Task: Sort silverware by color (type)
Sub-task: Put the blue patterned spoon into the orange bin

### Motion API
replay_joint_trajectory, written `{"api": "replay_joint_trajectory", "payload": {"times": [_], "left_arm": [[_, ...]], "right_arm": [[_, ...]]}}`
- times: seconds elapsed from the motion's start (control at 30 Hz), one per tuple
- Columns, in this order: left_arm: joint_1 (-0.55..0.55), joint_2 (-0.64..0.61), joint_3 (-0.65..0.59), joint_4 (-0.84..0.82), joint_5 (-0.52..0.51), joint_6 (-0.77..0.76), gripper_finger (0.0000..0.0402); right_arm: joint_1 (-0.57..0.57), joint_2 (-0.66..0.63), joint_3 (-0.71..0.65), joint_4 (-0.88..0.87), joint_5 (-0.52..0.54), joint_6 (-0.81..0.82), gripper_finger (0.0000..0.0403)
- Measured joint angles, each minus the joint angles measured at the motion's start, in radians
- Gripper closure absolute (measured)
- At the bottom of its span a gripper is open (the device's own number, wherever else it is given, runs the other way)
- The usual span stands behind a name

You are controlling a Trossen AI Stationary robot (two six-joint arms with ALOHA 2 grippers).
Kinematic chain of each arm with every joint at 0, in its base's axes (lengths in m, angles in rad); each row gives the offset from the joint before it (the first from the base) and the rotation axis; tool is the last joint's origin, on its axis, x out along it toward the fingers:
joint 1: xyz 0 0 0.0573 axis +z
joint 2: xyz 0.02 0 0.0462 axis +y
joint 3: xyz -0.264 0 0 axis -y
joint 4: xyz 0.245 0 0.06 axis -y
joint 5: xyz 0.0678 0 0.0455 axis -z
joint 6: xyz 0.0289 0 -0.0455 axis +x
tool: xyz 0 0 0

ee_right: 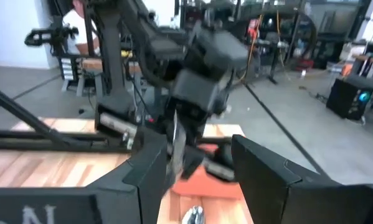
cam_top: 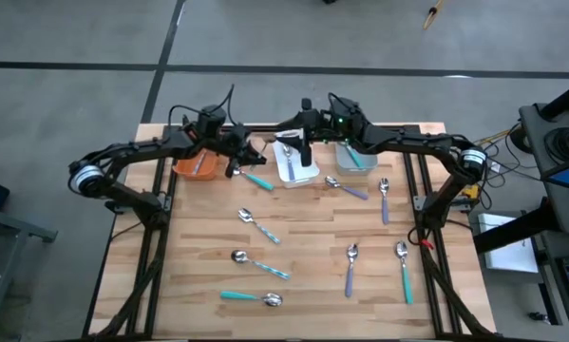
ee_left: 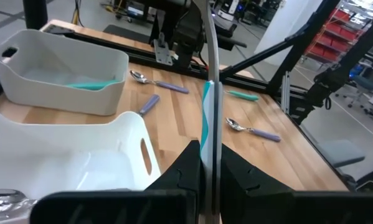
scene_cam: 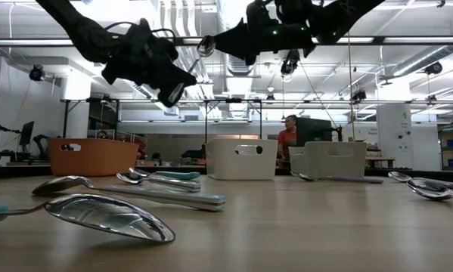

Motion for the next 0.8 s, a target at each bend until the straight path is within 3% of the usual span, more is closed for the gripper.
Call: {"api": "replay_joint_trajectory", "payload": {"times": [0.8], "left_arm": [[-0.036,0.029,0.000,0.082,0.007,-0.015,0.0393]], "right_arm": [[0.024,0.000,-0.008,0.016,0.006,0.036,0.0232]]}}
